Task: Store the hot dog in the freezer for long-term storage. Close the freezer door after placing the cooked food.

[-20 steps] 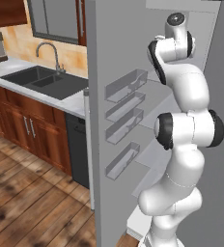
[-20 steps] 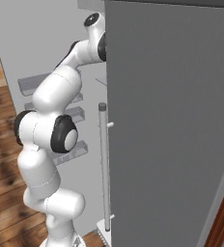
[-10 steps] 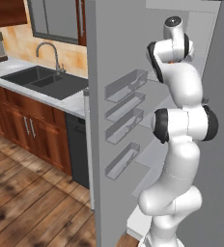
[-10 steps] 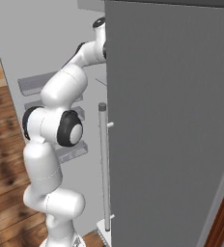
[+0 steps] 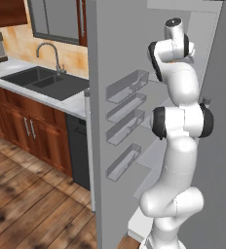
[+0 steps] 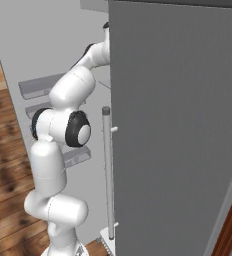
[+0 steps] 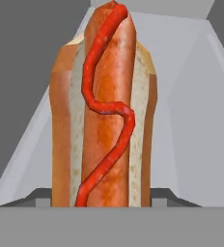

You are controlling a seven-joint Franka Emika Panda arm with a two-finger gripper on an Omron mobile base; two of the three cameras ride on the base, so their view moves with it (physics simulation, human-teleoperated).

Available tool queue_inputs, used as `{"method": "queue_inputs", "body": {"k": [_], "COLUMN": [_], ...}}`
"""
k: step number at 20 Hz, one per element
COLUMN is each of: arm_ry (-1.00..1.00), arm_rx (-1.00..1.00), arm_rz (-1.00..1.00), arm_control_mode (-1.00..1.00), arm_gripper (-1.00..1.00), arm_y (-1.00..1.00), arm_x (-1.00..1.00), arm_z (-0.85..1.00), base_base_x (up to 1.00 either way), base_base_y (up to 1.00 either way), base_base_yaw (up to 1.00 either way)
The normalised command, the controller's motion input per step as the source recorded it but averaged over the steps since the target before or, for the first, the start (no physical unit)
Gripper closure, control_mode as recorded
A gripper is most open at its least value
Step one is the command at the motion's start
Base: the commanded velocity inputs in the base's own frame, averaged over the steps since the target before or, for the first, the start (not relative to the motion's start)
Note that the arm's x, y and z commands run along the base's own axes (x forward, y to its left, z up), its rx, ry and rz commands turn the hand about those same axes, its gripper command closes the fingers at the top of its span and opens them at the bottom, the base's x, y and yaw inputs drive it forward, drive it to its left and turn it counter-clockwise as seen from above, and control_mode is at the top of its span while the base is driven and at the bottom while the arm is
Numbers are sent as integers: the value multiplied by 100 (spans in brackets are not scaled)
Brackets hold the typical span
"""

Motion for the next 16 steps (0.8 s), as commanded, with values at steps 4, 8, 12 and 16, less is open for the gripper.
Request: {"method": "queue_inputs", "body": {"k": [4, 8, 12, 16], "arm_ry": [4, 2, 0, 0], "arm_rx": [0, 0, 0, 0], "arm_rz": [0, 0, 0, 0], "arm_control_mode": [-100, -100, -100, -100], "arm_gripper": [100, 100, 100, 100], "arm_y": [0, 0, 0, 0], "arm_x": [19, 8, 1, 0], "arm_z": [-30, -32, -26, -12], "base_base_x": [0, 0, 0, 0], "base_base_y": [0, 0, 0, 0], "base_base_yaw": [0, 0, 0, 0]}}
